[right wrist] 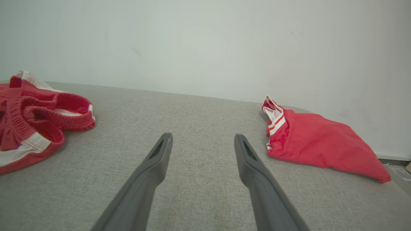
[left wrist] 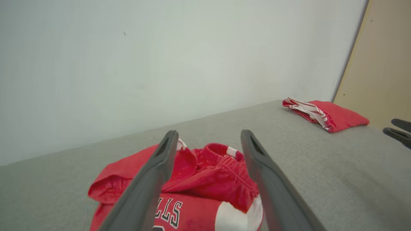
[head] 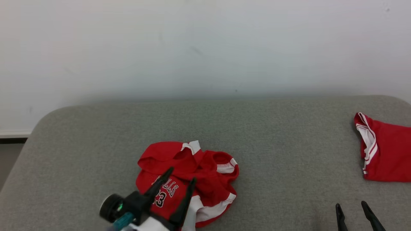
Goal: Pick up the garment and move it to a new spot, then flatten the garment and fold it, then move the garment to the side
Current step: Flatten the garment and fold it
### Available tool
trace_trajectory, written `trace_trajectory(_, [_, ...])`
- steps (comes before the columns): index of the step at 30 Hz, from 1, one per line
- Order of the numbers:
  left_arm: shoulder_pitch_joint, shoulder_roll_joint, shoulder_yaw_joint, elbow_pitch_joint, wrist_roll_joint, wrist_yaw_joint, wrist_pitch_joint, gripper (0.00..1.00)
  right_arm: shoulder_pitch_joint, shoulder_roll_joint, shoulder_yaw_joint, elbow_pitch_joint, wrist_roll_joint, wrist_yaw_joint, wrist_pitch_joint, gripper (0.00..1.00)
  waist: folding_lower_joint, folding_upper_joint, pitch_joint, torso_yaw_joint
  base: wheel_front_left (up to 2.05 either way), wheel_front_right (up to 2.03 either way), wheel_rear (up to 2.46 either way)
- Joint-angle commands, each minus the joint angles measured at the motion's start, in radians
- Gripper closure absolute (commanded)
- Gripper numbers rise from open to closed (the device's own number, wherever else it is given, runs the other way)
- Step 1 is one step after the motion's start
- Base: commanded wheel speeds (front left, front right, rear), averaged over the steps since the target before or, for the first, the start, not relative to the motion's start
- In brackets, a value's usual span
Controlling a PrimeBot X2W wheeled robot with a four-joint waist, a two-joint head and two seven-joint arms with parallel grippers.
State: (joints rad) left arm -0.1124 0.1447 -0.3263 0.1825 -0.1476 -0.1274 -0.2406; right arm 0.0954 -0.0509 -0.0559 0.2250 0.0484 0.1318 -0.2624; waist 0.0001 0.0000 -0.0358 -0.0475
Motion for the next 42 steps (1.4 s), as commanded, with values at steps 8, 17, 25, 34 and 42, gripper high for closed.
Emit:
trace_trajectory(8, [-0.229, 0.072, -0.302, 0.052, -0.068, -0.002, 0.125, 0.00, -0.045, 0.000, 0.035, 0.011, 0.018, -0.002, -0.003, 0.00, -0.0001, 0.0000, 0.035, -0.126, 0.00, 0.00, 0.00])
trace_trajectory(17, [-0.415, 0.174, -0.544, 0.170, -0.163, -0.002, 0.268, 0.00, -0.077, 0.000, 0.052, 0.015, 0.043, -0.002, -0.003, 0.00, -0.0001, 0.0000, 0.096, -0.223, 0.00, 0.00, 0.00])
trace_trajectory(25, [-0.498, 0.272, -0.640, 0.254, -0.257, -0.003, 0.401, 0.00, -0.076, 0.000, 0.047, 0.019, 0.067, -0.002, -0.003, 0.00, -0.0001, 0.0000, 0.123, -0.247, 0.00, 0.00, 0.00])
trace_trajectory(34, [-0.519, 0.313, -0.711, 0.267, -0.348, -0.003, 0.459, 0.00, -0.089, 0.000, 0.040, 0.022, 0.075, -0.002, -0.003, 0.00, -0.0001, 0.0000, 0.129, -0.234, 0.00, 0.00, 0.00])
trace_trajectory(42, [-0.525, 0.323, -0.796, 0.274, -0.414, -0.003, 0.505, 1.00, -0.094, 0.000, 0.042, 0.025, 0.071, -0.002, -0.003, 0.00, -0.0001, 0.0000, 0.129, -0.226, 0.00, 0.00, 0.00])
